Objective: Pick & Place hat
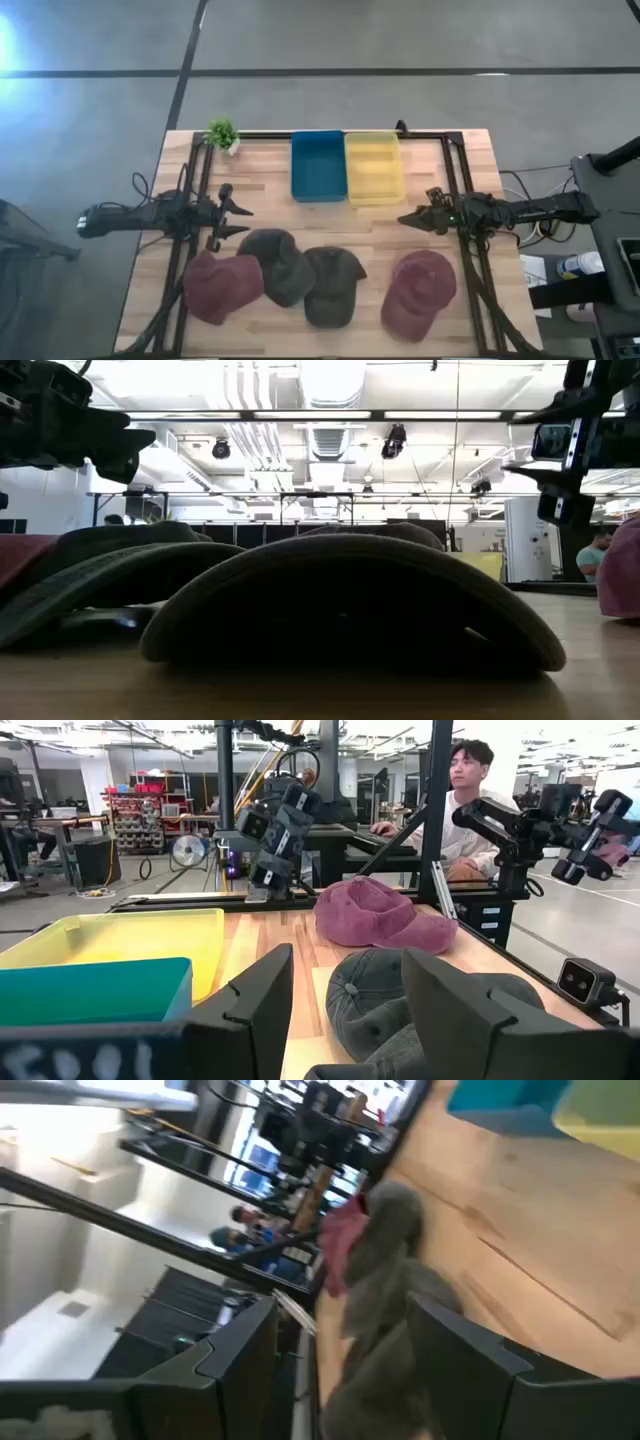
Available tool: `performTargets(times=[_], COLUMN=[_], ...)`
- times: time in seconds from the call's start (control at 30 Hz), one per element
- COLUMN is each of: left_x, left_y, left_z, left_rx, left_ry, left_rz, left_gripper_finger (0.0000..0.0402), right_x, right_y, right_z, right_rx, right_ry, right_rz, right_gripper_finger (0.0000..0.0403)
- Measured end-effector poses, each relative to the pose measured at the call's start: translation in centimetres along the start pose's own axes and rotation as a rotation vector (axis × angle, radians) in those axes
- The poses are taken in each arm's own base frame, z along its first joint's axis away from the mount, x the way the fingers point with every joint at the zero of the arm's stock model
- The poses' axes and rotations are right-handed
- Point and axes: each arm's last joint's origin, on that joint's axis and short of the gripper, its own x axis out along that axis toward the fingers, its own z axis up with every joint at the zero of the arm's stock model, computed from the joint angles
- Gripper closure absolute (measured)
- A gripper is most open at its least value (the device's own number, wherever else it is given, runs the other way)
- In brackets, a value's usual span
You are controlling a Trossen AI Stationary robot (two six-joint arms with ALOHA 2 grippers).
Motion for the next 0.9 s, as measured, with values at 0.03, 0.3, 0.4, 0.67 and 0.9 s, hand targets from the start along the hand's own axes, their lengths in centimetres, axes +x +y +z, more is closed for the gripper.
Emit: performTargets(times=[0.03, 0.3, 0.4, 0.67, 0.9], left_x=[0.0, 0.0, 0.0, 0.0, -0.1], left_y=[0.0, 0.0, 0.0, 0.3, 0.5], left_z=[0.0, 0.0, 0.0, -0.1, -0.2], left_rx=[0.0, 0.0, 0.032, 0.102, 0.163], left_ry=[0.0, 0.0, 0.004, 0.02, 0.032], left_rz=[0.0, 0.0, 0.014, 0.086, 0.177], left_gripper_finger=[0.0218, 0.0218, 0.0218, 0.0218, 0.0218], right_x=[0.1, 1.4, 2.4, 3.9, 4.7], right_y=[-0.1, 0.7, 2.9, 5.8, 8.3], right_z=[-0.1, 0.4, 1.3, 2.4, 1.8], right_rx=[0.002, -0.019, -0.162, -0.38, -0.409], right_ry=[0.007, 0.012, 0.033, 0.42, 0.729], right_rz=[-0.016, -0.101, -0.162, -0.646, -0.671], right_gripper_finger=[0.0184, 0.0184, 0.0184, 0.0184, 0.0184])
